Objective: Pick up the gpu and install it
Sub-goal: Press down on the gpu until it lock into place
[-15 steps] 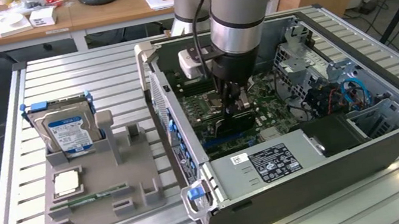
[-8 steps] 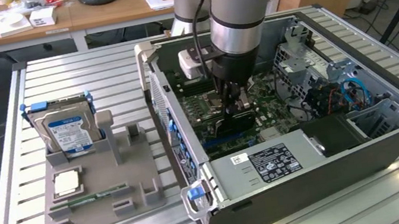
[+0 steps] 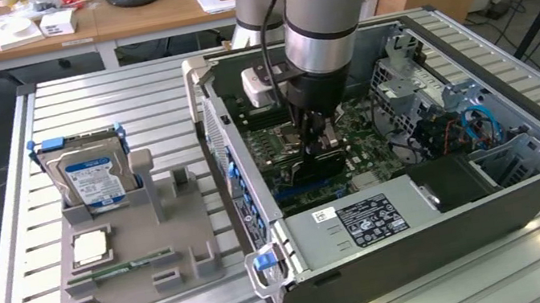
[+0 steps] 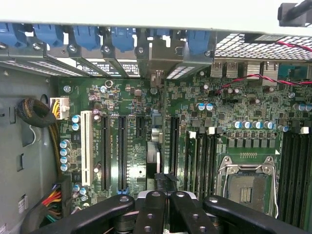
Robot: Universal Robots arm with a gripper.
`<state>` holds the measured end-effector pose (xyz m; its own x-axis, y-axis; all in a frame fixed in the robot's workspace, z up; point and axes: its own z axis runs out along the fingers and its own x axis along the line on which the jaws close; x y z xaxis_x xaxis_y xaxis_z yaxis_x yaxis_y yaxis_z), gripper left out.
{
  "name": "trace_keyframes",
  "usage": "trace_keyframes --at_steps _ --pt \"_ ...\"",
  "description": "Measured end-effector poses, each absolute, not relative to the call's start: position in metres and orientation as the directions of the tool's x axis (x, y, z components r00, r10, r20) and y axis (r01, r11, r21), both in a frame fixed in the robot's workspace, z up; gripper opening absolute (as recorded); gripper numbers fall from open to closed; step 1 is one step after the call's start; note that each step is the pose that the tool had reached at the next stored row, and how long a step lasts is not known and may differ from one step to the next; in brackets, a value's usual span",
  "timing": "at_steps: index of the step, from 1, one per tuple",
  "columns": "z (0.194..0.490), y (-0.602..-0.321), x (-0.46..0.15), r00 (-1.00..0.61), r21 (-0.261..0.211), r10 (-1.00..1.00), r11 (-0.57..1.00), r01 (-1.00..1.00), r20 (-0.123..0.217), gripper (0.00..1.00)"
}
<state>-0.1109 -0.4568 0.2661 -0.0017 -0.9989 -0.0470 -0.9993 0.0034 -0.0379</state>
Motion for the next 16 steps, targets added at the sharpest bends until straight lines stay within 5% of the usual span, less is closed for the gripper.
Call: trace_keyframes --at_steps 16 --pt "0.2661 -0.4587 -0.1111 -0.002 -0.038 -0.999 0.004 -0.999 -0.051 0.1"
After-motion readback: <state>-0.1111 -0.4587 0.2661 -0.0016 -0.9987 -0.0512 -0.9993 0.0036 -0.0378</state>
